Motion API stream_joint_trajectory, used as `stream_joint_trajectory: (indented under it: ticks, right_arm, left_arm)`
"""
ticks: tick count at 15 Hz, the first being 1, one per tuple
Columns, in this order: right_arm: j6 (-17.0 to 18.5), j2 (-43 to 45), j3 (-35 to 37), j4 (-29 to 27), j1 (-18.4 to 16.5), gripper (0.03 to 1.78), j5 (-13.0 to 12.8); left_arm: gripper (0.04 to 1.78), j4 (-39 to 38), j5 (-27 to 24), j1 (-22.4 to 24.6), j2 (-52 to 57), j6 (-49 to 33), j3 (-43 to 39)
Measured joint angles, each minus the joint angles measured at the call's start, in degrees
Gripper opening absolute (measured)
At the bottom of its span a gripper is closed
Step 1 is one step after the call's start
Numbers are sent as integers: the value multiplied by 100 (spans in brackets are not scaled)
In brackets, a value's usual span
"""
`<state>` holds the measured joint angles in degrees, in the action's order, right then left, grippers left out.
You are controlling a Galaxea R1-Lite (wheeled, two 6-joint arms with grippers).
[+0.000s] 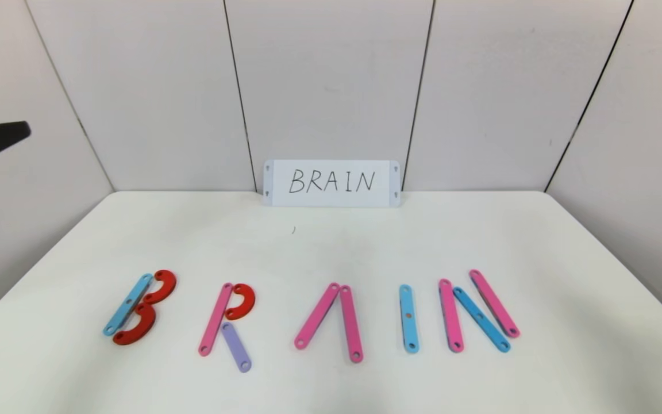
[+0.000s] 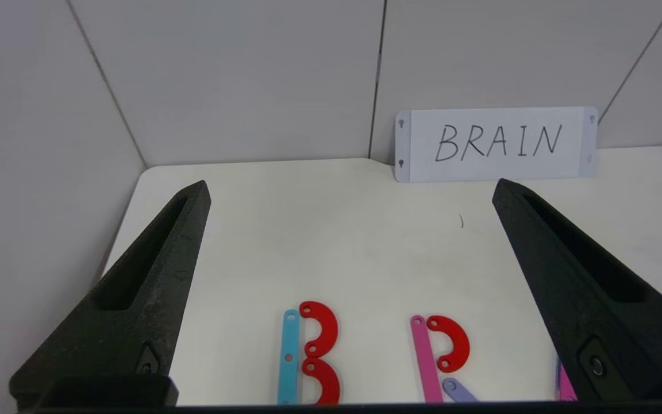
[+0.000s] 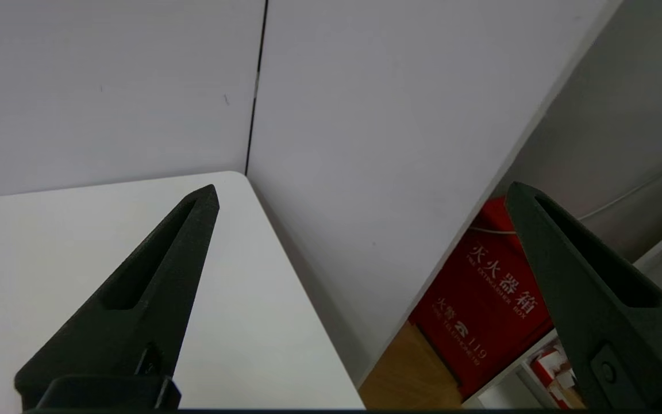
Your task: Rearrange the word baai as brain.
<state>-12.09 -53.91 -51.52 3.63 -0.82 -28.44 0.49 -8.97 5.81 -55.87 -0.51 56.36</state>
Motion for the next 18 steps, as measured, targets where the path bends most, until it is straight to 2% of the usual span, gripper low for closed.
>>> stream_joint_trajectory:
  ticks: [4, 7, 9, 12, 18]
  right_arm:
    - [-83, 477, -1002, -901, -541, 174, 6]
    - [-205, 848, -1552, -1397, -922, 174, 55]
    - [-284, 1190, -1751, -1743, -992, 174, 91]
    - [-394, 1836, -1941, -2331, -973, 174, 157]
    - [-592, 3152, -2492, -3643, -926, 174, 712]
  left_arm:
    - [173, 1329, 564, -4, 800, 0, 729]
    - [173, 2225, 697, 7, 1345, 0, 1335]
    - [173, 2911, 702, 11, 1701, -1, 1715]
    - [173, 3523, 702, 33, 2263, 10, 2027]
    - [173, 4378, 689, 325, 3394, 230, 2292]
